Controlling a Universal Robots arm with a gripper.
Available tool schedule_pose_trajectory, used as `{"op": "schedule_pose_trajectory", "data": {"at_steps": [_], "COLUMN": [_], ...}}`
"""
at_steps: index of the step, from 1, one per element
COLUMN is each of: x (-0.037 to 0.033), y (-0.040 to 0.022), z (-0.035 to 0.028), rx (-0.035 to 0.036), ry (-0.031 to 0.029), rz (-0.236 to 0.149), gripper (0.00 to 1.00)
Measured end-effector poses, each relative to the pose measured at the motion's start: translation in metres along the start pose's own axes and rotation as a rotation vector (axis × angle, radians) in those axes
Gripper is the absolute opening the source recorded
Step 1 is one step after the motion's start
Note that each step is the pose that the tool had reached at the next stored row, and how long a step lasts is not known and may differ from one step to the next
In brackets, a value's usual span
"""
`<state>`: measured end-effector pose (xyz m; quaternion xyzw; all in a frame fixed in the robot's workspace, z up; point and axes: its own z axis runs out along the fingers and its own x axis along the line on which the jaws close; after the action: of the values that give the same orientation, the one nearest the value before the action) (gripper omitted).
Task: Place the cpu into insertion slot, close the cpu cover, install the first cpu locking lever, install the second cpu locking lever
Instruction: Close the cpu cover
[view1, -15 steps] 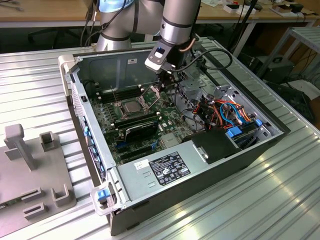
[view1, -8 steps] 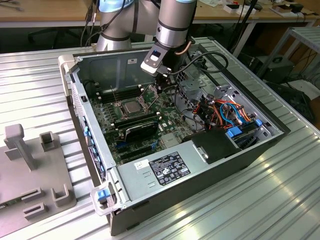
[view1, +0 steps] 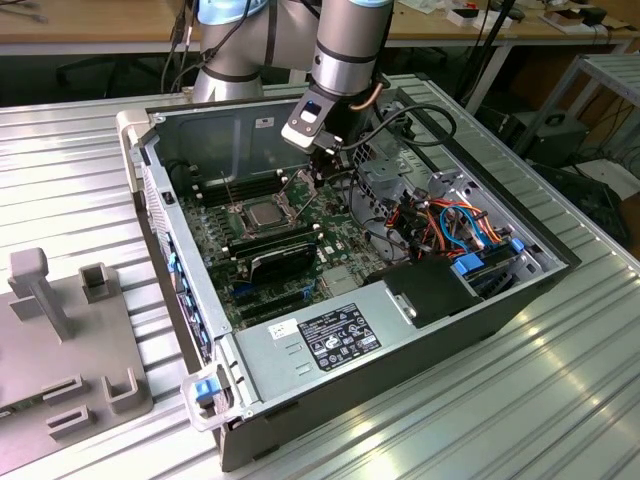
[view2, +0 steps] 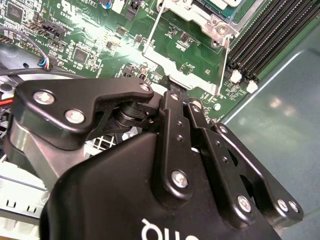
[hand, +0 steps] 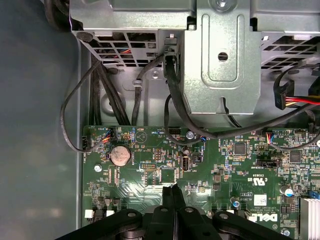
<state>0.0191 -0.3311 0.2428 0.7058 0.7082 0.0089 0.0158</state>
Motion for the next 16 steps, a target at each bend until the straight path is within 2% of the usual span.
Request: {"op": "schedule_pose_trajectory", "data": {"at_steps": [7,9,12,16], "x": [0.0000,0.0000,0.0000,0.0001], "y": [-0.0020,-0.0055,-0.0141,-0.0185], "z": [0.0001,-0.0001,-0.0004,-0.0005], "rx": [-0.0001,-0.0001,0.0000,-0.0001], "ry": [0.0001,0.0001,0.0000,0.0001], "rz": [0.000,0.000,0.000,0.000], "gripper": [0.11,0.11,0.11,0.11]}}
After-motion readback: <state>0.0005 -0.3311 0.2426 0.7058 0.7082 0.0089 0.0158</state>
